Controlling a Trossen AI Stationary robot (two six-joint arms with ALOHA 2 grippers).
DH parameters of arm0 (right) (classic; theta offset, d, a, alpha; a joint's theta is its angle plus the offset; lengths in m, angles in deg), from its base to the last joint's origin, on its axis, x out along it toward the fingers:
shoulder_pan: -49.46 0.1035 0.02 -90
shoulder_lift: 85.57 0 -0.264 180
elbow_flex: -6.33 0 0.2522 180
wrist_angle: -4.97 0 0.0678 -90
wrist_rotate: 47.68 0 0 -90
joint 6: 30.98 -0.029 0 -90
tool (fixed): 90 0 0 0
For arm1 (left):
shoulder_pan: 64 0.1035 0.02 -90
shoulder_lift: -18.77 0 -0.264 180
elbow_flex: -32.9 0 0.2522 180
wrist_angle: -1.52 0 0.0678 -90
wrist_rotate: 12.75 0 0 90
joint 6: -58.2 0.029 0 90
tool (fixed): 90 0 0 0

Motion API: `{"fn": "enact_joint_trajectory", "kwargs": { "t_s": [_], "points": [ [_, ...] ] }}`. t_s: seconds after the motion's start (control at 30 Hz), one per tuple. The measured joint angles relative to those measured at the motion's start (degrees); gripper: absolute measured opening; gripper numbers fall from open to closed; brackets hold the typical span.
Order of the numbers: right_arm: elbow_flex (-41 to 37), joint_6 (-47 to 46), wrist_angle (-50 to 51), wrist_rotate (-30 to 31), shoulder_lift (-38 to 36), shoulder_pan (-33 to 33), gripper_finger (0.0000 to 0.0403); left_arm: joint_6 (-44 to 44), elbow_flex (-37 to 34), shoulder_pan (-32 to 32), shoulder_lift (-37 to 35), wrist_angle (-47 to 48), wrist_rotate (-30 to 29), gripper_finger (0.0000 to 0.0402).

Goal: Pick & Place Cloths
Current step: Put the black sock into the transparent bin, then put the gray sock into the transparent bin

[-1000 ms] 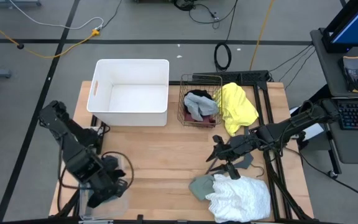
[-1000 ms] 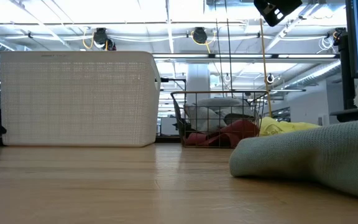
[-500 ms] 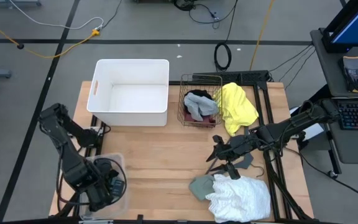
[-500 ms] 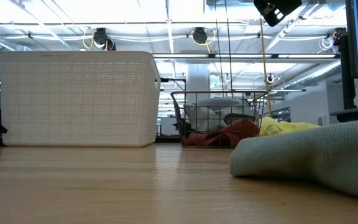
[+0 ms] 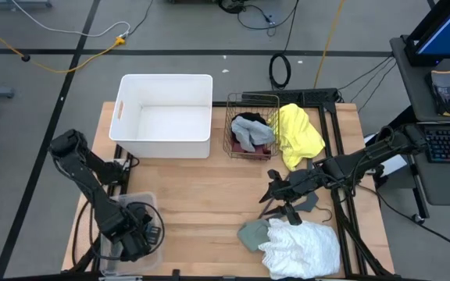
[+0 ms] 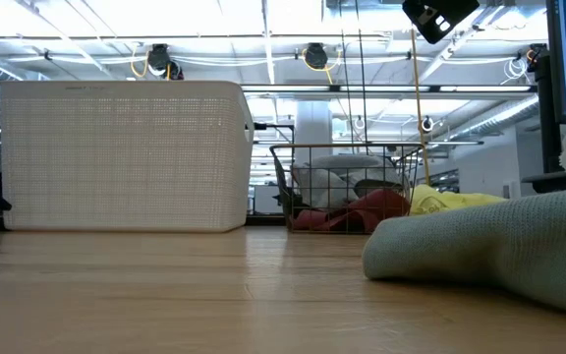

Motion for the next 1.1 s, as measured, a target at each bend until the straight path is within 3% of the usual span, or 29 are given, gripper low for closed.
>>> {"fn": "enact_joint_trajectory", "kwargs": {
  "t_s": [0.17,0.6,0.93,1.1],
  "points": [
    [0.0,-0.32,0.0,0.0,0.0,0.0,0.0191,0.18,-3.4,-0.24,-0.19,-6.73,-2.54,0.0],
    [0.0,-0.46,-0.02,0.0,0.0,0.0,0.0191,-0.25,-3.51,-0.39,-0.33,-6.94,-3.83,0.0023],
    [0.0,-0.46,-0.04,0.0,0.0,0.0,0.0192,0.42,-3.59,-0.41,-0.77,-9.23,-4.11,0.0125],
    [-0.01,-0.46,-0.2,0.0,0.0,0.0,0.0194,2.8,-3.64,-0.41,-4.31,-9.95,-4.18,0.0176]
  ]
}}
